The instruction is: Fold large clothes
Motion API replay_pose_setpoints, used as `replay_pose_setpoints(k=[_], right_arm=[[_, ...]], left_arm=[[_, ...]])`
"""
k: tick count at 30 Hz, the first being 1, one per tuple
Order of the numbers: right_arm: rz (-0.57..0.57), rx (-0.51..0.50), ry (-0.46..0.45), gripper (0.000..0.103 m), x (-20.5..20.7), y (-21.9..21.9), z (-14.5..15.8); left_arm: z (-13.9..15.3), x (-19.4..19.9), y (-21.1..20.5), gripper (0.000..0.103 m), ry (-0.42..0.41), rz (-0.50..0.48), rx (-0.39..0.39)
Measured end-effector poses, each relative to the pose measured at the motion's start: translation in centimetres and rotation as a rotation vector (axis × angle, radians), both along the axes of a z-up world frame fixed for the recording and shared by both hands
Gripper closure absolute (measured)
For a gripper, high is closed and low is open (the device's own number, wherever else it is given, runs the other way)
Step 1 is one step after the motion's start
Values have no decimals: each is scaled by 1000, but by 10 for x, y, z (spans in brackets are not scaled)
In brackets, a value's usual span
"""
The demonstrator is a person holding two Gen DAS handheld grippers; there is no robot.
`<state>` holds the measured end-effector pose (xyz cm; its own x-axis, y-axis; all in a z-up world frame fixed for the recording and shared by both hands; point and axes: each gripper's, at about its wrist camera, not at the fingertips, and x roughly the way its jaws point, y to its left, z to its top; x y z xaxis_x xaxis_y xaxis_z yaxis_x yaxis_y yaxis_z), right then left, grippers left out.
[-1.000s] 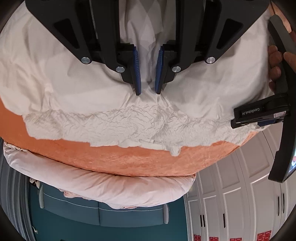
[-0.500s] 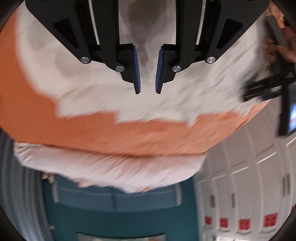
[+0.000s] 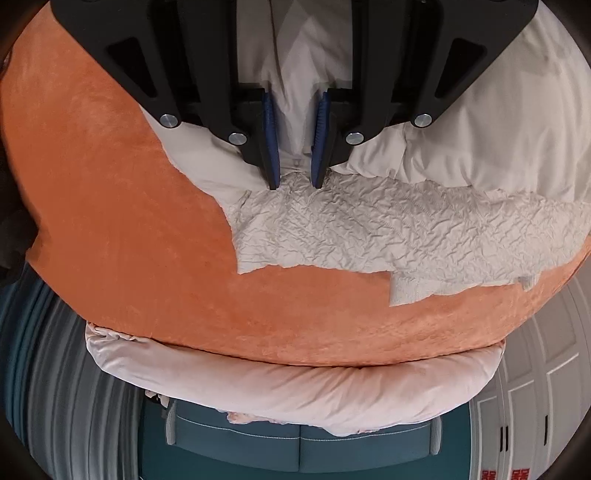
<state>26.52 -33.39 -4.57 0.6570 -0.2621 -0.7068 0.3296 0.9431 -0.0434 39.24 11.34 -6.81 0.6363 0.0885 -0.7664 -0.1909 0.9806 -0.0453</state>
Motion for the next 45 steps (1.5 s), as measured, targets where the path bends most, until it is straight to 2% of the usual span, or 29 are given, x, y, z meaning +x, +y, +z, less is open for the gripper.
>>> replay_pose_setpoints(k=[4,6,9,11,14,17,18,21,26,28,29,30,31,35,39,42,45], right_arm=[[43,57,-132,83,-55,16,47],[96,77,-176,77,-89,36,67],[198,127,-196,76,-123,75,80],[257,148,-198,76,-133,99,81],[348,135,-179,76,-132,145,74],[381,107,-124,76,-112,177,56],[381,101,-79,76,-101,184,44],[366,63,-13,76,-82,194,13],[362,-4,-19,76,-80,201,-9],[365,18,-17,76,-77,199,-10],[367,27,-17,76,-76,198,-12],[370,36,-19,76,-76,196,-12],[371,39,-21,76,-76,195,-11],[370,74,-33,76,-84,189,-5],[365,202,-85,76,-123,164,19],[364,209,-105,76,-169,141,34],[338,217,-104,76,-210,112,42]], left_arm=[[43,-57,19,8,-87,-40,-33],[61,-100,35,8,-123,-72,-68],[58,-138,54,8,-81,-68,-106],[46,-157,66,8,-43,-50,-155],[28,-172,78,8,-21,8,-220],[5,-171,91,8,21,96,-403],[0,-169,92,8,30,106,-435],[-3,-160,81,7,5,105,-408],[-7,-143,69,9,-5,84,-420],[-6,-140,68,48,-4,53,-489],[-3,-140,67,60,-2,33,-533],[5,-139,63,80,-11,10,-566],[16,-141,58,92,-30,-13,-569],[80,-158,22,99,-142,-158,-520],[146,-178,-40,101,-239,-326,-442],[172,-192,-90,101,-268,-438,-407],[182,-207,-150,102,-277,-564,-357]])
